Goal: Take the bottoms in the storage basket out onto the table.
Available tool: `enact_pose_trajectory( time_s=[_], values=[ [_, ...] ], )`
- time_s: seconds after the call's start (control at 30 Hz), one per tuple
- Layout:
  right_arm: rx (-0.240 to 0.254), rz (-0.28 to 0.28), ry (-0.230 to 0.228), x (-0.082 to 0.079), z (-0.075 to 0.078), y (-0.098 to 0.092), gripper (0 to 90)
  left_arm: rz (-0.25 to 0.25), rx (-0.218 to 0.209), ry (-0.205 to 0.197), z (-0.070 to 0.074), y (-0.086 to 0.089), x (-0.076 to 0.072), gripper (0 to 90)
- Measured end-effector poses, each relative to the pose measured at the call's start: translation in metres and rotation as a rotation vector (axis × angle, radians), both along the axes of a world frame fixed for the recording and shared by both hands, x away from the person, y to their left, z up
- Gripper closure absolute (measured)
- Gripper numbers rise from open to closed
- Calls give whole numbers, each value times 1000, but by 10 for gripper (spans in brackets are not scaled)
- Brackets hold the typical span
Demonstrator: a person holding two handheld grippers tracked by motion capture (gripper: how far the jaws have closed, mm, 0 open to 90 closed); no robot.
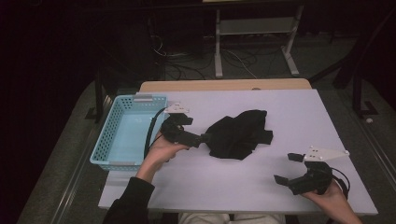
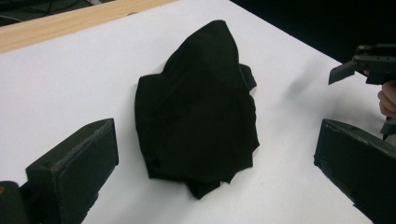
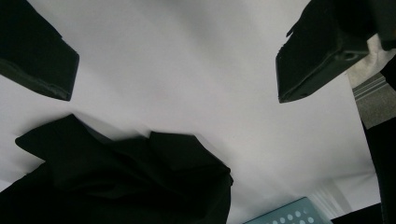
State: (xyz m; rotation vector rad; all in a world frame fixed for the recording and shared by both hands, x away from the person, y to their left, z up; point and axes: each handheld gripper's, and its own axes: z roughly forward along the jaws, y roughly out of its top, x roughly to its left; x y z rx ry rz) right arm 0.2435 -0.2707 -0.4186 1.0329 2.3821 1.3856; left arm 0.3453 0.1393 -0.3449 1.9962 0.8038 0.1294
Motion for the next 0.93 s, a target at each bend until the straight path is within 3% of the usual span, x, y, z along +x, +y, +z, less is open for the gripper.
enact_pose_trajectory(
  time_s=[0.4, 0.93],
  values=[
    [-2, 1, -1, 0, 0, 1, 0, 41, 46, -38, -10, 22, -24, 0],
    [-3, 0, 0, 0, 0, 1, 0, 73, 38, -38, -28, 48, -54, 0]
  ],
)
